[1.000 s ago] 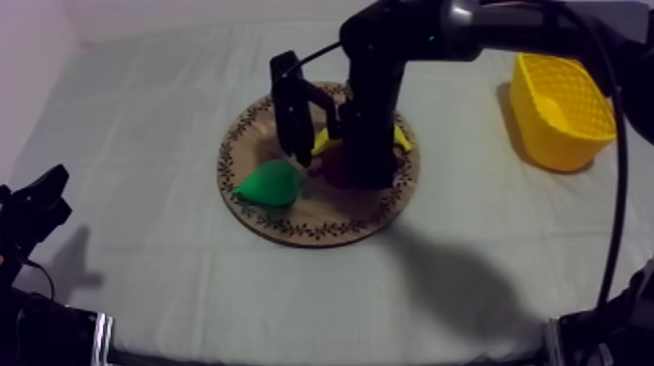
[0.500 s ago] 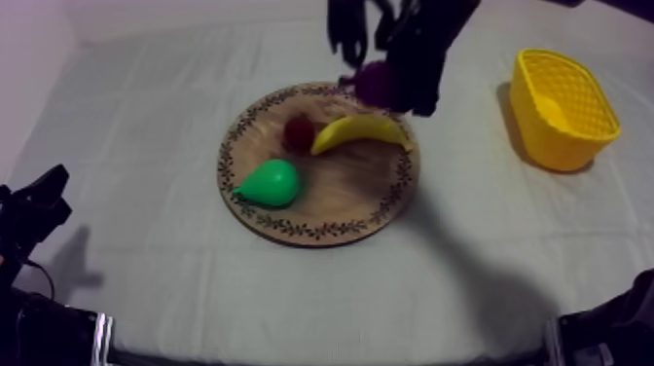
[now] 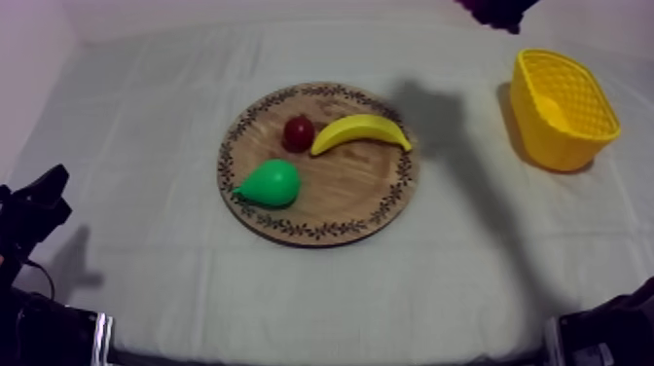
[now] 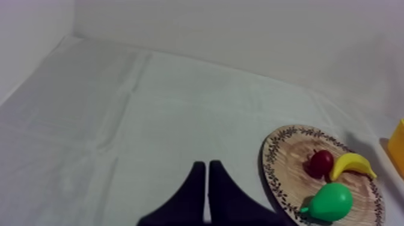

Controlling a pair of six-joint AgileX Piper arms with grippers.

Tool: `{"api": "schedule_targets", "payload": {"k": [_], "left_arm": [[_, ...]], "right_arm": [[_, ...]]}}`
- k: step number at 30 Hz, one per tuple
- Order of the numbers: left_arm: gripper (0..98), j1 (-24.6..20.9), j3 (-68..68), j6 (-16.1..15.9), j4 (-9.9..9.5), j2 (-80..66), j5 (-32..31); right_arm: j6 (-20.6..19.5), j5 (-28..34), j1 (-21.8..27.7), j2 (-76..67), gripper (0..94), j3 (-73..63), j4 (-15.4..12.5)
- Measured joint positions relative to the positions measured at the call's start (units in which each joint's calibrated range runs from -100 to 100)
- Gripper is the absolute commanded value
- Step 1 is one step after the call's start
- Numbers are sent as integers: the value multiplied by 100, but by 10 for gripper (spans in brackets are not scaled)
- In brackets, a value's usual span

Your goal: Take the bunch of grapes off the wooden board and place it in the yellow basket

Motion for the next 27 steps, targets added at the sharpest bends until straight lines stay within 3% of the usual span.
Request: {"api": "schedule_targets", "payload": {"k": [14,19,27], "left_arm": [[1,0,0,0,0,0,0],[1,0,0,0,0,0,0],[1,0,0,0,0,0,0]], "right_arm": [[-838,-934,1294,-83,435,482,195],[-1196,-673,1601,246,437,377,316],[-1426,197,1750,977,427,118,210]]}}
